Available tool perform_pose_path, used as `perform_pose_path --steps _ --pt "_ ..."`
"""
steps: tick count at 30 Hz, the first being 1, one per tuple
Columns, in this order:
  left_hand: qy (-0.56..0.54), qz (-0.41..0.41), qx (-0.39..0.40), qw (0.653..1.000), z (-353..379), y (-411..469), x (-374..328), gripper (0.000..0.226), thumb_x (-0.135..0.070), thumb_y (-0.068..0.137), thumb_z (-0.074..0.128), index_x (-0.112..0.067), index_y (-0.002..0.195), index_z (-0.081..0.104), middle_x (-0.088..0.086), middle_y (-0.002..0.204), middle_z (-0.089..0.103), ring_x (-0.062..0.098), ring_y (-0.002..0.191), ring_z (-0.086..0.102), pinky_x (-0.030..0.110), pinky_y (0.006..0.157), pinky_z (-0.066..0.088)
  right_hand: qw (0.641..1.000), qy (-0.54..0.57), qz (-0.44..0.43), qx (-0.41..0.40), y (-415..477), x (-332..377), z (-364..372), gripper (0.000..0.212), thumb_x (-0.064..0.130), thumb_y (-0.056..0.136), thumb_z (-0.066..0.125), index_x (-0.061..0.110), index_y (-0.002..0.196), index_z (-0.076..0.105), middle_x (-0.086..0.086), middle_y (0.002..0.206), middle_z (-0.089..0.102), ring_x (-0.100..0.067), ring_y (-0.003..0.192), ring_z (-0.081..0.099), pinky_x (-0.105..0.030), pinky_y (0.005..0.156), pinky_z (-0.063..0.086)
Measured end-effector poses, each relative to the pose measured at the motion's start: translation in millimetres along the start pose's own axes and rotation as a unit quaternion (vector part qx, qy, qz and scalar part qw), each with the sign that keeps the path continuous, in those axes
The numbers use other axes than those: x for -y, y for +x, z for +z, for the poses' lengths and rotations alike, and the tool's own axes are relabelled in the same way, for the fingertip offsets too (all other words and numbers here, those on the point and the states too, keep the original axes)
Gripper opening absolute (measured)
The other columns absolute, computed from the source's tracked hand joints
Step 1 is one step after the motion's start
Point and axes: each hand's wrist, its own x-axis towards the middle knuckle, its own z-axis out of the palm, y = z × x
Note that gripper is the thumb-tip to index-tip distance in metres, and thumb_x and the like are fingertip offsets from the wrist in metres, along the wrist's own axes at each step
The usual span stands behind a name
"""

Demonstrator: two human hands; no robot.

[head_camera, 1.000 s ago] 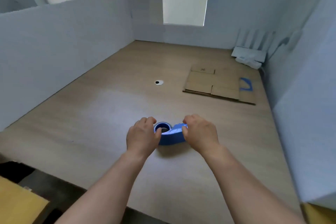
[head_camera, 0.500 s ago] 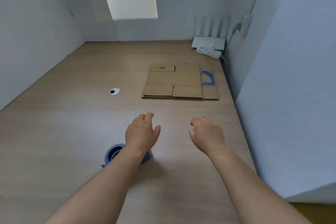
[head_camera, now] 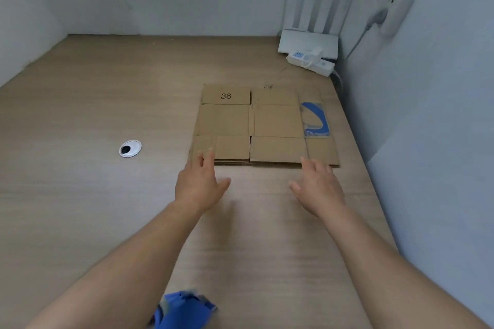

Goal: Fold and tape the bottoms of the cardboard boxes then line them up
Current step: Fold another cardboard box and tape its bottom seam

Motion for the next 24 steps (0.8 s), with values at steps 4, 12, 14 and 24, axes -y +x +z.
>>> perform_pose_path --steps 4,12,14,24 --pt "0.006 -0.016 0.01 1.0 15 49 11 0.091 -0.061 0.087 0.049 -0.017 0.152 0.003 0.015 0.159 0.004 0.028 0.146 0.008 0.04 0.117 0.017 0.998 -0.004 0.054 0.037 47 -6 9 0.086 0.056 0.091 0.046 0.023 0.152 -0.005 -0.013 0.159 -0.005 -0.032 0.146 0.006 -0.042 0.117 0.012" --pt "0.016 -0.033 0.024 0.999 32 51 15 0.083 -0.069 0.081 0.051 -0.026 0.146 0.023 0.009 0.156 0.01 0.03 0.141 0.015 0.038 0.109 0.03 0.997 -0.044 0.038 0.053 57 -9 30 0.086 0.066 0.088 0.04 0.026 0.152 -0.001 -0.007 0.16 -0.004 -0.028 0.147 -0.005 -0.043 0.117 0.005" --pt "0.023 -0.038 0.024 0.999 33 30 16 0.081 -0.069 0.079 0.052 -0.026 0.144 0.026 0.009 0.153 0.015 0.031 0.137 0.021 0.038 0.104 0.034 0.997 -0.041 0.035 0.052 40 -13 32 0.085 0.065 0.088 0.042 0.026 0.152 0.002 -0.006 0.16 -0.001 -0.028 0.147 -0.002 -0.042 0.117 0.008" --pt "-0.083 -0.078 -0.04 0.993 7 -43 11 0.05 -0.037 0.093 0.045 -0.015 0.137 0.042 0.013 0.135 0.041 0.033 0.123 0.035 0.04 0.098 0.036 0.995 0.048 -0.014 -0.081 -28 -22 13 0.045 0.049 0.097 0.038 0.02 0.13 0.048 -0.007 0.124 0.056 -0.025 0.115 0.046 -0.036 0.093 0.038"
